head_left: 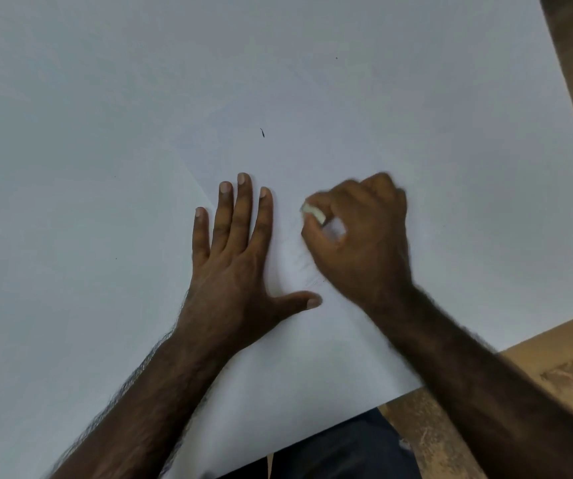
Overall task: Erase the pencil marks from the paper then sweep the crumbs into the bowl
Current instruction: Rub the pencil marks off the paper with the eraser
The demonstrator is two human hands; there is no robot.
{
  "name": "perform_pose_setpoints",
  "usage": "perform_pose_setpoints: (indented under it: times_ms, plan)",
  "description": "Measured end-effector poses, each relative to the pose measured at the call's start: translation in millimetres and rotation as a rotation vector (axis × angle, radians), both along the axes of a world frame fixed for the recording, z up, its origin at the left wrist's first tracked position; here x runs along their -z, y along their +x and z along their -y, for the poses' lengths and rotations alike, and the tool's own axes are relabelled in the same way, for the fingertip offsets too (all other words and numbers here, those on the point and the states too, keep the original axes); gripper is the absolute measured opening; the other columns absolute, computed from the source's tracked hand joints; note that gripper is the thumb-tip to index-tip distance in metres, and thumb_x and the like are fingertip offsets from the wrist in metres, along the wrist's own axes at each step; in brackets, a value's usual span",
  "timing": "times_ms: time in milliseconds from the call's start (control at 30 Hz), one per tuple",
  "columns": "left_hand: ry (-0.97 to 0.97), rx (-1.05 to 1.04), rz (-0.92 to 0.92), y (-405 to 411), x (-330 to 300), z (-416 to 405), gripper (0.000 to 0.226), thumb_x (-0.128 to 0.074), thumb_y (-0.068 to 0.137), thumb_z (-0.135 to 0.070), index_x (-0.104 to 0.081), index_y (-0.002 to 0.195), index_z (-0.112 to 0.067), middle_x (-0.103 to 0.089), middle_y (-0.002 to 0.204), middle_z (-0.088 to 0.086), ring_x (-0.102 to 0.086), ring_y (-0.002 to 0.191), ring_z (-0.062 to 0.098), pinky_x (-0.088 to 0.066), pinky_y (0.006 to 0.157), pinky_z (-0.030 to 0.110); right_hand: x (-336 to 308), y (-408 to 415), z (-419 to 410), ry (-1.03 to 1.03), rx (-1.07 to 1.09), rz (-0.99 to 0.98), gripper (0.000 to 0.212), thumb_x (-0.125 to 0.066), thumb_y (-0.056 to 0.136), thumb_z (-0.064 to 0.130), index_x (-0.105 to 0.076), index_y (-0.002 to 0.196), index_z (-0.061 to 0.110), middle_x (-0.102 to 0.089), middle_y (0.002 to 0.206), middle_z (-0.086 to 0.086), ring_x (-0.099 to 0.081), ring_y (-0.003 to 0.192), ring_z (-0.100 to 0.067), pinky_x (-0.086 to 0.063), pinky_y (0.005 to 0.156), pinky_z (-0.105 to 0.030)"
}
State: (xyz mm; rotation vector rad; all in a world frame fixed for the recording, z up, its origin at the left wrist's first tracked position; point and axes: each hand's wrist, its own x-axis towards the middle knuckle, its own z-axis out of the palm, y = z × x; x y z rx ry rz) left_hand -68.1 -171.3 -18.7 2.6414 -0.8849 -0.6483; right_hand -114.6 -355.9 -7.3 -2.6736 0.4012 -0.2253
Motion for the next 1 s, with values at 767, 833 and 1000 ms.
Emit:
perform_pose_setpoints:
  times_ms: [767,833,1000]
  plan:
    - [-0.043,-0.044,0.009,-0.2,2.4,-0.3,0.148,-0.046,0.069,-0.104,0.012,0.173,-0.015,0.024,0.180,0.003,0.026,0.165,0.020,0.020,0.132,0.043,5.1,15.3,5.0,0.002,-0.079,-0.007,0.013,-0.075,0.093,0.027,-0.080,0.101,0.018,-0.078,0.095,0.000,-0.066,0.093,-0.032,-0.048,0.085,-0.051]
    - [-0.037,-0.052,0.009,-0.2,3.4,-0.7,0.151,-0.046,0.068,-0.105,0.011,0.173,-0.013,0.023,0.180,0.004,0.025,0.165,0.020,0.019,0.133,0.043,5.9,23.0,7.8,0.010,-0.036,-0.015,0.013,-0.075,0.094,0.027,-0.079,0.102,0.016,-0.077,0.095,-0.001,-0.066,0.093,-0.031,-0.049,0.085,-0.052]
    - [-0.066,-0.070,0.055,-4.0,4.5,-1.0,0.123,-0.041,0.087,-0.083,0.002,0.173,-0.006,0.015,0.181,0.011,0.016,0.168,0.026,0.008,0.136,0.050,3.2,-18.7,-26.1,0.116,-0.218,-0.047,0.016,-0.068,0.094,0.028,-0.077,0.100,0.016,-0.074,0.094,-0.004,-0.063,0.092,-0.032,-0.049,0.084,-0.053]
